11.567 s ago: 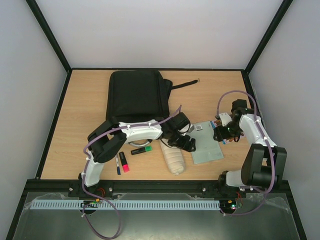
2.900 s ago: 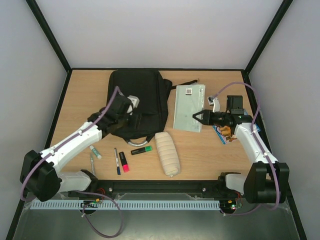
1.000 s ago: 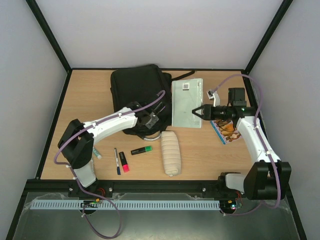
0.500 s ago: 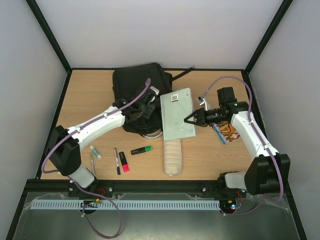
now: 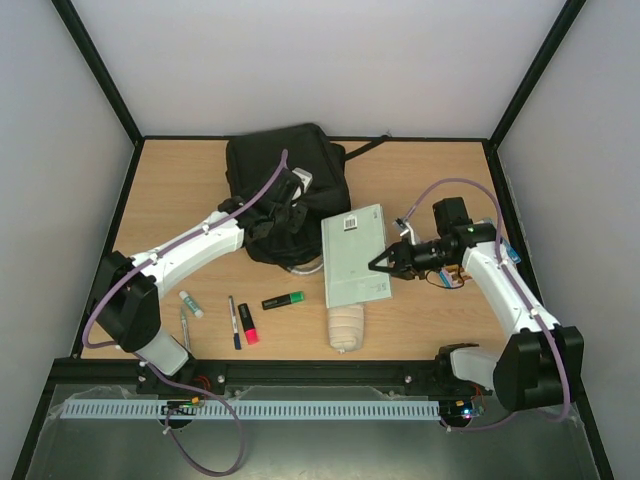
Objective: Pack the student bag
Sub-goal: Place the book in the student bag.
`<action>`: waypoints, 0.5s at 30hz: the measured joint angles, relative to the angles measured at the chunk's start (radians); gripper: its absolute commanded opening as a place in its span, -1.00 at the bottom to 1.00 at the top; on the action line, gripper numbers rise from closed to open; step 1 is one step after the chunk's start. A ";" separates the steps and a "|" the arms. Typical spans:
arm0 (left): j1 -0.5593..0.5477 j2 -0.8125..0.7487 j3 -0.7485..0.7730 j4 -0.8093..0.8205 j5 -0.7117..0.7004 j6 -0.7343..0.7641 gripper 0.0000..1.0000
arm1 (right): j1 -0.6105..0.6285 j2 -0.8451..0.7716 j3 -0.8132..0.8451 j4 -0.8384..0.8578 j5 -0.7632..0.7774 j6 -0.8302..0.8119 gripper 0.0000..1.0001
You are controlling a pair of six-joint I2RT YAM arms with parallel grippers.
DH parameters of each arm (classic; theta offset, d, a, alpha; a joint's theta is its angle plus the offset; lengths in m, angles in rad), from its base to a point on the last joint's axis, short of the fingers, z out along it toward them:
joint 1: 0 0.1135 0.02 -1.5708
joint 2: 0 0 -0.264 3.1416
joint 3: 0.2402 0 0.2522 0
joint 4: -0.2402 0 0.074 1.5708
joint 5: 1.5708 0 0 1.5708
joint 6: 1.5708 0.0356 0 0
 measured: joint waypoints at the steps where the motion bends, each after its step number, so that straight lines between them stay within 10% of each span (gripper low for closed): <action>1: 0.000 0.000 0.000 0.013 0.003 -0.004 -0.95 | 0.001 -0.014 -0.014 -0.003 -0.002 0.012 -0.98; 15: 0.000 0.002 0.015 0.035 0.041 -0.037 -0.95 | 0.037 -0.013 -0.089 0.069 -0.013 0.159 -0.98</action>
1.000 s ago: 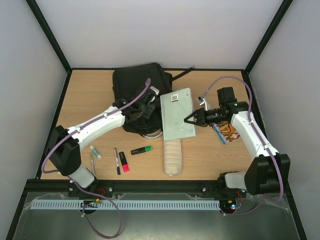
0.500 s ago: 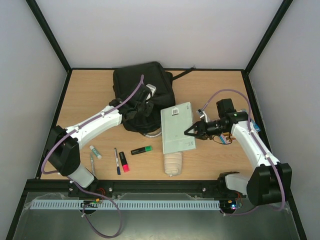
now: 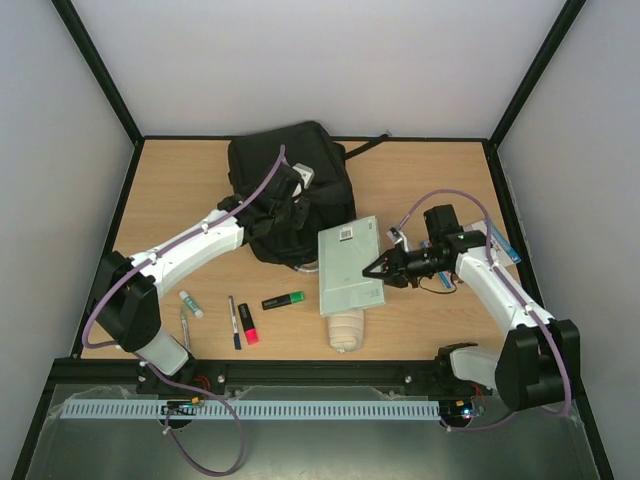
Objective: Pack the student bag
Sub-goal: Place the book in the student bag.
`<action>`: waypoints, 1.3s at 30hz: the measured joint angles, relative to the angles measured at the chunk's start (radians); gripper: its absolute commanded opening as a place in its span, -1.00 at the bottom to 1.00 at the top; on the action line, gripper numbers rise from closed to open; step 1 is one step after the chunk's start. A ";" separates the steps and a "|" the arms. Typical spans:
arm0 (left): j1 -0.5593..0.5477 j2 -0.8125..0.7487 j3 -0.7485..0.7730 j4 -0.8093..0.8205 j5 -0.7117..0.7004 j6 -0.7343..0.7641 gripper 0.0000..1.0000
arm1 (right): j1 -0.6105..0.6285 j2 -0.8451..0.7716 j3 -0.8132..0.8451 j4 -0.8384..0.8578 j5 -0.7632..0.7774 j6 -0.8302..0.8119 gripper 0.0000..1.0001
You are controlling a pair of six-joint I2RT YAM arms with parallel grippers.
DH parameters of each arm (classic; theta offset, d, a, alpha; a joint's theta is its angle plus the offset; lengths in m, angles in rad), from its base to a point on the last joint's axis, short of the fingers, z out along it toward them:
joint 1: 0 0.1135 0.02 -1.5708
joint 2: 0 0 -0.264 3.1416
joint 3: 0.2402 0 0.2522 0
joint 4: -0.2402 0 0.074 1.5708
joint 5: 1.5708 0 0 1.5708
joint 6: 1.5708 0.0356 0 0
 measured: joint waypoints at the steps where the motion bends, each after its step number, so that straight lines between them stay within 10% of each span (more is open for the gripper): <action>1: 0.000 0.000 0.007 0.000 0.005 -0.003 -0.95 | 0.012 0.003 -0.014 0.032 -0.003 0.023 -0.98; 39: 0.000 -0.047 -0.009 0.076 0.105 -0.016 -0.95 | 0.188 0.595 0.309 0.505 0.028 0.245 -0.97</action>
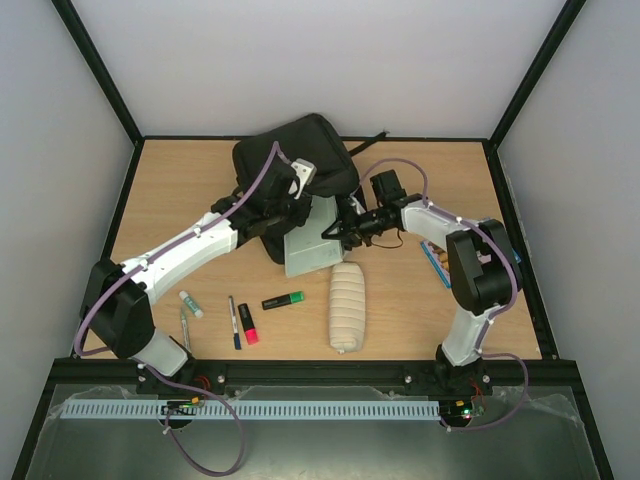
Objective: Pack the student bag
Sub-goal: Place the book in the student bag.
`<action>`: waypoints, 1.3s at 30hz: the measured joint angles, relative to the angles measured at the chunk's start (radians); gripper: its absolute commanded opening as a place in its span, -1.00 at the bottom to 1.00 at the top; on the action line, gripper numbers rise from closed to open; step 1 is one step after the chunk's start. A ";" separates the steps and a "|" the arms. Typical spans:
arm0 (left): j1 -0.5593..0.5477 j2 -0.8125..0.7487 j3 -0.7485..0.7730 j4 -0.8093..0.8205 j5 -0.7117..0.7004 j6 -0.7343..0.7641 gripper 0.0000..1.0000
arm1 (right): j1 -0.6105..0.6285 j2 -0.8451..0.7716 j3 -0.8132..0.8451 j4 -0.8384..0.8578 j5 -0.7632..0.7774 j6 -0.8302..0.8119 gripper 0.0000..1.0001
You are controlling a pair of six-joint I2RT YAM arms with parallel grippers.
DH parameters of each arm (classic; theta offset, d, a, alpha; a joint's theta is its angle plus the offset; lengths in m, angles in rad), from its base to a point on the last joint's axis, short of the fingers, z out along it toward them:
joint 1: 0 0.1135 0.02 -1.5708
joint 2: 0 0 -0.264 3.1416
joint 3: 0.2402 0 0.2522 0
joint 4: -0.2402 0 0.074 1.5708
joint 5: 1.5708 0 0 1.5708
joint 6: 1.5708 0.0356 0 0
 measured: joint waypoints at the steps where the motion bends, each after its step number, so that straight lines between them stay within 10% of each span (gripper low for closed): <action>1: 0.000 0.000 0.000 0.000 0.000 0.000 -0.95 | 0.001 0.011 0.016 -0.003 0.011 -0.008 -0.91; 7: 0.000 0.000 -0.006 0.005 0.004 0.002 -0.95 | 0.002 0.035 0.064 -0.043 0.088 -0.050 -0.18; 14: -0.003 -0.001 -0.027 0.014 0.008 0.005 -0.95 | 0.002 0.011 0.084 -0.118 0.217 -0.148 0.21; 28: 0.004 -0.018 -0.044 0.014 0.021 0.024 -0.95 | 0.077 -0.329 -0.067 -0.238 0.475 -0.612 -0.35; 39: 0.056 -0.034 -0.052 0.018 0.114 0.022 -0.95 | 0.397 -0.373 -0.154 -0.186 0.889 -1.041 -0.16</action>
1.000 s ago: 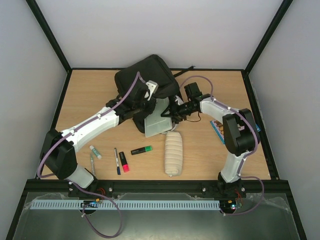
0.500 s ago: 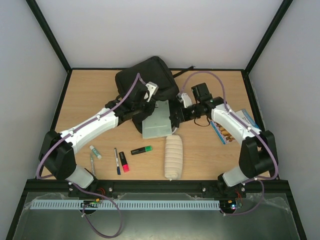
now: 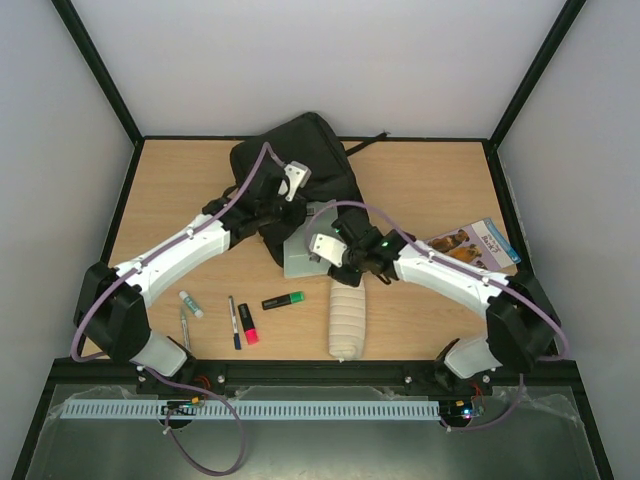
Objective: Pack the student bag
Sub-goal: Place the book in the student bag.
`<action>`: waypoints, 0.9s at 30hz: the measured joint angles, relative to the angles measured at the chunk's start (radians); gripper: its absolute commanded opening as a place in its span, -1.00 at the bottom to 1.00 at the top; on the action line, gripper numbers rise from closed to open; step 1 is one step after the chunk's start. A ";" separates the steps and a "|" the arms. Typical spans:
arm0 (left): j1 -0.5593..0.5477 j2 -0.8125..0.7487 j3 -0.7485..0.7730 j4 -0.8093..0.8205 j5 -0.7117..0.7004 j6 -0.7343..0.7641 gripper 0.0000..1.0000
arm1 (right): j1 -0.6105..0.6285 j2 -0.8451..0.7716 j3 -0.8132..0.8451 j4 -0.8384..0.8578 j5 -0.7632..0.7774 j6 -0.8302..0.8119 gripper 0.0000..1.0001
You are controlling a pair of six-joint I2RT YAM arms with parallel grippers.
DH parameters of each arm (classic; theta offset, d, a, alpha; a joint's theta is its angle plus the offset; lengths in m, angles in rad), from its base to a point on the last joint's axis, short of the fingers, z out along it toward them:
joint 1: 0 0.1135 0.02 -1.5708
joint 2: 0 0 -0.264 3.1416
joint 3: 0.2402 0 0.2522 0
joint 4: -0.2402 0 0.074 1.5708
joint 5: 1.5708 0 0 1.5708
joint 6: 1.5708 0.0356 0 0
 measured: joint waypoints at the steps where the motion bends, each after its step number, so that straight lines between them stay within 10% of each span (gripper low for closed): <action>1: 0.003 0.000 0.000 0.000 0.008 -0.001 -0.95 | 0.021 0.014 0.000 0.016 0.040 -0.034 -0.14; 27: 0.020 0.000 -0.010 0.004 0.058 0.002 -0.95 | 0.119 0.264 -0.002 0.317 0.495 -0.296 -0.32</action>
